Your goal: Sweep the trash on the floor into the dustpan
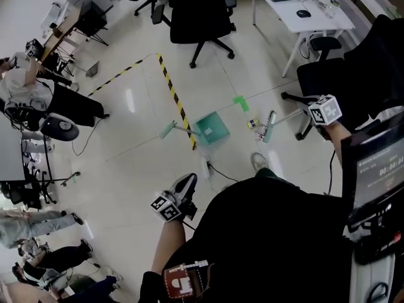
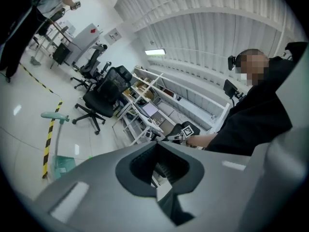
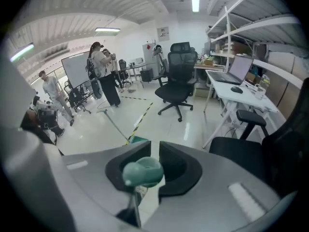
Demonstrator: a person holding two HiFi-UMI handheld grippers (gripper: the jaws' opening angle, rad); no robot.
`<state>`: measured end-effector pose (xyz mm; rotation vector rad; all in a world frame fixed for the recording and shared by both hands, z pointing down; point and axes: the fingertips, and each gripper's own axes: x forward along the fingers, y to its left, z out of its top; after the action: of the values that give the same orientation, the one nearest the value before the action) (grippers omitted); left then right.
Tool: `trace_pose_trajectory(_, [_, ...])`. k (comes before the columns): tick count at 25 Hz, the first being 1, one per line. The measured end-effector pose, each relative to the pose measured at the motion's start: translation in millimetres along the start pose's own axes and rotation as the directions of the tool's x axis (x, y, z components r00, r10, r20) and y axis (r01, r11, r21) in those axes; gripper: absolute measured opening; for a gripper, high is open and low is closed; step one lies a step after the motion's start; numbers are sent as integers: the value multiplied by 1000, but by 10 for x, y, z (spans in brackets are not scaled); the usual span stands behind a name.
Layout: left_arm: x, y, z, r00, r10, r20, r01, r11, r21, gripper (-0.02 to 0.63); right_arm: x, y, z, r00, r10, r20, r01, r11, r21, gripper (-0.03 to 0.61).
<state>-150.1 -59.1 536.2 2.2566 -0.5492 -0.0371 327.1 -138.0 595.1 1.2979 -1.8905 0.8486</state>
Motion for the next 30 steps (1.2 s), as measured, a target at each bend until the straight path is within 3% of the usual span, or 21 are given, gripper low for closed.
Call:
trace_pose_trajectory(3, [226,-110,-4,998,37,49,-35,999,-32,-3,345,-298,55,999,38,-33,-40,998,-55,51])
trace_pose_trajectory(6, [409,-86,-86,998,53,28,-52,997,-48,-3,688,-452,127,996,53,-69,-60,993,-104,51])
trace_pose_trajectory(14, [484,492,-63,999,45,6,-44,997,-57,-3,1511,-487,375,987,18,-159,-54,973,-226,51])
trace_pose_trajectory(22, [22,763,-161,999,45,23,-42,993,-107,-3,2266,51,560,971,24,-237,-117,914,-388,51])
trace_pose_trajectory(30, [-546,880,-481,991,121,58,-109,978,-177,-3,3033,828,714,957,136,-255,-223,908,-354,49])
